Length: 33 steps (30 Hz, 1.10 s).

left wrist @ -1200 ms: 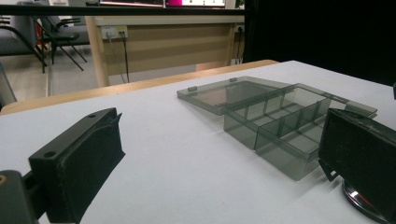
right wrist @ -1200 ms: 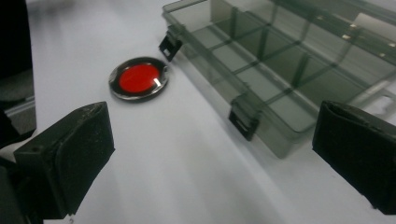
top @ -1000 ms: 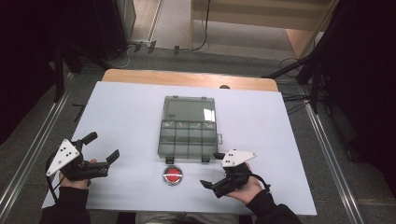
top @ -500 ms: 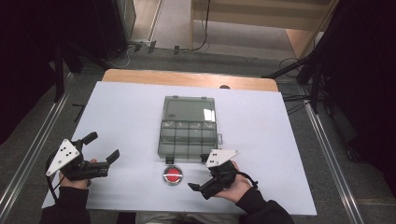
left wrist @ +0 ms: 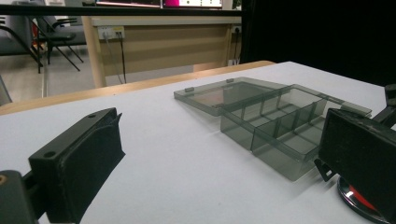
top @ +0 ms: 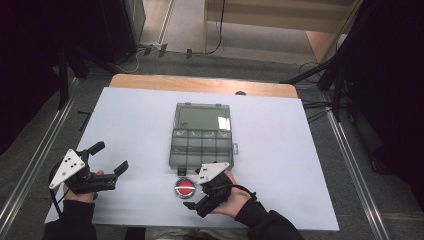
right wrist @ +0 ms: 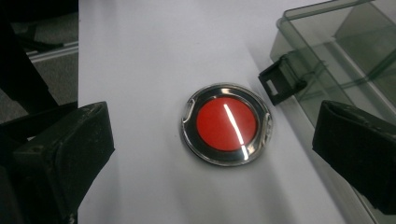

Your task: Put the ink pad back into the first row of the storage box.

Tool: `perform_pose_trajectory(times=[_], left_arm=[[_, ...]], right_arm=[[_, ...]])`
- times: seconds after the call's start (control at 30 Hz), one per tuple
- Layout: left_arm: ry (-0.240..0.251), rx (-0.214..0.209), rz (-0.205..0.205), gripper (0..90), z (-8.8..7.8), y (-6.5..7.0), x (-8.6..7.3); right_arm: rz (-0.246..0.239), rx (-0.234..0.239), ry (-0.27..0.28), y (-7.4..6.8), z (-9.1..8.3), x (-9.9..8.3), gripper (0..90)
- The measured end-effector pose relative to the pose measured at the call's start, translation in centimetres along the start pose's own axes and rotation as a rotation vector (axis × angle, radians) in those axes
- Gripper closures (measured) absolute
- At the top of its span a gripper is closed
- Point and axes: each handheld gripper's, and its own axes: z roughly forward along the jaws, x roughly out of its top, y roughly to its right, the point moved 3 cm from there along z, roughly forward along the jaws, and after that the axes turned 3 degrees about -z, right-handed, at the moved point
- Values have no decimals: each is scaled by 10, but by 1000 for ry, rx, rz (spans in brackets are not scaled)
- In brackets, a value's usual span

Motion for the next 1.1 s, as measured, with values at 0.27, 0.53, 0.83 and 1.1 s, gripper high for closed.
perform_pose_trajectory(times=[0.27,0.53,0.83,1.1], left_arm=[[0,-6,1,0,1,1,0],[-4,-11,3,0,1,2,0],[-14,-12,17,0,2,3,-1],[-7,-8,16,0,1,3,0]], right_arm=[[-29,-6,-47,-2,22,9,0],[-50,-21,-117,-4,36,8,10],[-20,-28,-138,-2,41,6,63],[14,-79,-153,2,41,3,152]])
